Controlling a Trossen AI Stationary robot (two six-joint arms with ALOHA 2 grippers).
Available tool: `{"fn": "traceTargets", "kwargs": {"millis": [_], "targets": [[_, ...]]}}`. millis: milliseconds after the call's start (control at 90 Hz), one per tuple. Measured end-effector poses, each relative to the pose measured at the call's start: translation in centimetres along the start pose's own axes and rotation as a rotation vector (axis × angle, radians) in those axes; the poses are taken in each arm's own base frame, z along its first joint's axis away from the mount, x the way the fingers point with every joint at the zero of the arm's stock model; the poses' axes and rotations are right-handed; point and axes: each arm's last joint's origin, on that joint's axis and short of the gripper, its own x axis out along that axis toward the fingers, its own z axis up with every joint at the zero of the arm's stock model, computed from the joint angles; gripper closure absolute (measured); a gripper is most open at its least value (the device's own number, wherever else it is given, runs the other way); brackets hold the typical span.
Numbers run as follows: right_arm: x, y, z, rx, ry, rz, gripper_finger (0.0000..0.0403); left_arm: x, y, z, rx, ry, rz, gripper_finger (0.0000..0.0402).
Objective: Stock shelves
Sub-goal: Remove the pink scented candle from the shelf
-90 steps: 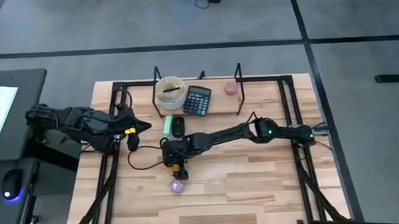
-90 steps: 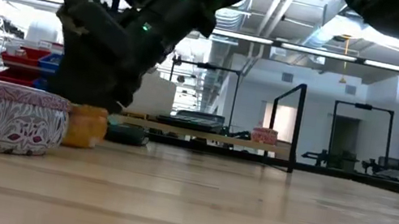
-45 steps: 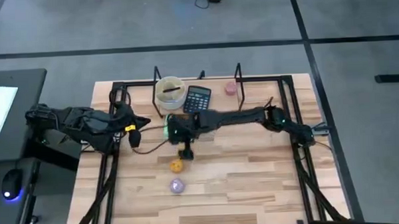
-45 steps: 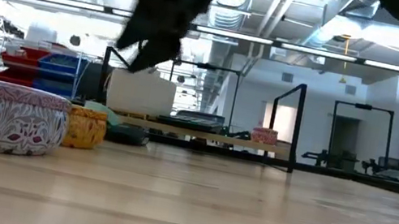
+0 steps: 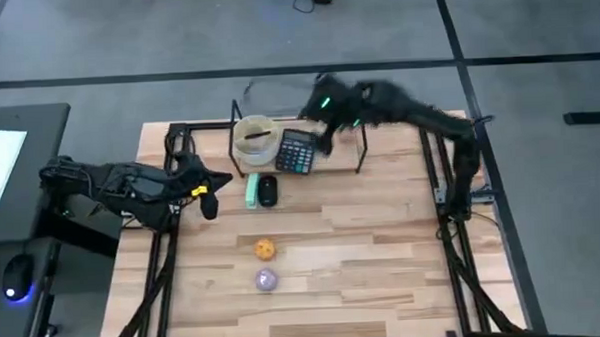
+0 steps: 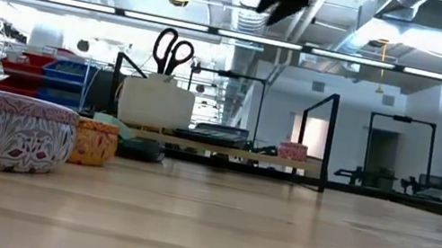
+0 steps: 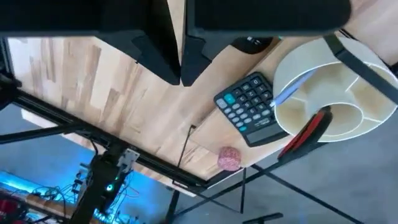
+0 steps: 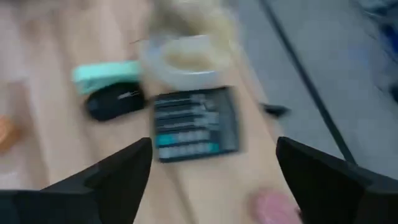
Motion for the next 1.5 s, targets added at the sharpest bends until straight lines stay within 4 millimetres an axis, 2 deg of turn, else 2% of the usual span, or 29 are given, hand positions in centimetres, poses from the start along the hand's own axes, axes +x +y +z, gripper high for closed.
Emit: {"fn": "traceTargets", "kwargs": {"millis": [67,133,233,333,478,633,811,956,1133,1289,1500], "targets": [[-0.1,-2.7,-0.2,0.055,0.006,0.029,0.0076,0.5,-0.4,-0.1,0.029,0.003,0.000,0.0402],[0.7,-5.2,-0.4,0.085,0.020,0.073,0.0076,1.0,-0.8,-0.1,0.058,-0.002,0.003,0.0402],[3.1,-8.1,-0.8,0.063,0.062,0.087,0.0076,2.0,-1.2,-0.2,0.091,0.000,0.006,0.0402],[6.4,-9.2,-1.3,-0.053,0.135,0.090,0.0076,2.8,-1.5,-0.2,0.099,0.003,-0.002,0.0402],[10.6,-8.9,-2.3,-0.175,0.271,0.136,0.0076,3.7,-1.5,-0.3,0.096,0.017,-0.008,0.0402],[14.4,-8.4,-3.4,-0.148,0.402,0.118,0.0076,4.0,-1.4,-0.2,0.082,0.022,-0.023,0.0402],[17.2,-8.1,-4.8,-0.198,0.528,0.142,0.0076,4.1,-1.1,-0.1,0.077,0.026,-0.026,0.0402],[19.2,-7.8,-5.9,-0.289,0.672,-0.005,0.0076,4.2,-1.1,-0.1,0.073,0.031,-0.038,0.0402],[21.0,-6.8,-6.6,-0.415,0.744,-0.013,0.0076,4.2,-1.0,0.0,0.072,0.031,-0.037,0.0402],[21.1,-5.9,-6.5,-0.416,0.726,0.043,0.0076,4.2,-1.0,0.0,0.073,0.031,-0.037,0.0402],[21.1,-5.9,-6.6,-0.402,0.729,0.068,0.0076,4.2,-1.0,0.0,0.072,0.031,-0.036,0.0402]]}}
